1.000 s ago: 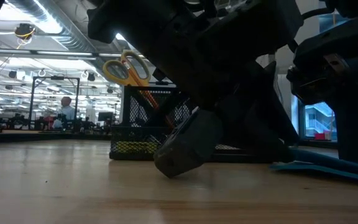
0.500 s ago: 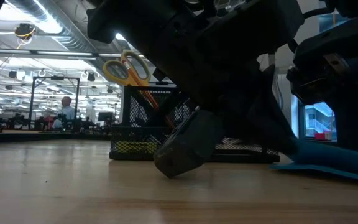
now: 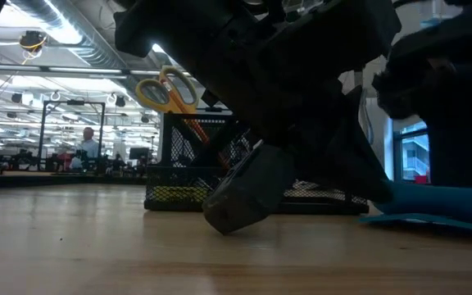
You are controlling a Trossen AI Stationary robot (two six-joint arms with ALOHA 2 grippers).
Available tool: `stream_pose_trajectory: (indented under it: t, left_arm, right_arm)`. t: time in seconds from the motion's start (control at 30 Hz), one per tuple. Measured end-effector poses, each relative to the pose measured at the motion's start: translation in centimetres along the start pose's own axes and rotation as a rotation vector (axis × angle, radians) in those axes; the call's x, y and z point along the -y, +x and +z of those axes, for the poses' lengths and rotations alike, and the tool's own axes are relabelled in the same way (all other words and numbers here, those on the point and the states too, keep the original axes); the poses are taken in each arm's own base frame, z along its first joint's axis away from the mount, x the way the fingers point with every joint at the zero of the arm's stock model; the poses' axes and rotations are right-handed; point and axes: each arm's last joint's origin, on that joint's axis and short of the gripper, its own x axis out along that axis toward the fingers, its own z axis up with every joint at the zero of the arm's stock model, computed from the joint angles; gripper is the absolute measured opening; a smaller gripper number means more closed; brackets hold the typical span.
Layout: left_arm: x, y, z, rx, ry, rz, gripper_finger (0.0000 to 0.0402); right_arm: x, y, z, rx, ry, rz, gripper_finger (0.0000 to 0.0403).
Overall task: Pick and place office supplies into organizer
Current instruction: Put the blue sticky notes into the desk organizer
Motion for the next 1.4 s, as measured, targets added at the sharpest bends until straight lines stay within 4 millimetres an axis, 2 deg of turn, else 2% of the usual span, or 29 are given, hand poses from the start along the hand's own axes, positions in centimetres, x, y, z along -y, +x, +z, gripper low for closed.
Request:
stream_pose_trajectory:
  t: [0.17,0.33,0.47,0.87,1.1,1.4]
  left_arm:
    - [-0.1,0.0,0.1,0.007,-0.005,0.009,0.0003]
    - [-0.1,0.0,0.1,-0.002,-0.009,0.021,0.0003]
    - [-0.2,-0.1,0.1,-0.007,-0.011,0.032,0.0002]
    - [-2.7,-2.4,0.9,0.002,-0.046,0.109,0.0002]
    - [-2.6,-2.5,1.1,0.011,-0.048,0.115,0.0002]
    - [-2.9,-3.1,2.2,0.014,0.007,0.237,0.0002]
  right_arm:
    - [-1.2,-2.1,0.6,0.068,-0.058,-0.137,0.0167]
    - [-2.2,-4.3,0.8,0.077,-0.087,-0.237,0.0171]
    - [-2.8,-5.4,0.3,0.152,-0.129,-0.264,0.0171]
    - [-3.0,-5.8,-0.8,0.166,-0.149,-0.251,0.0171]
    - [-3.0,-5.8,-0.9,0.165,-0.152,-0.254,0.0171]
    - [-2.9,-5.8,-0.9,0.165,-0.153,-0.258,0.0171]
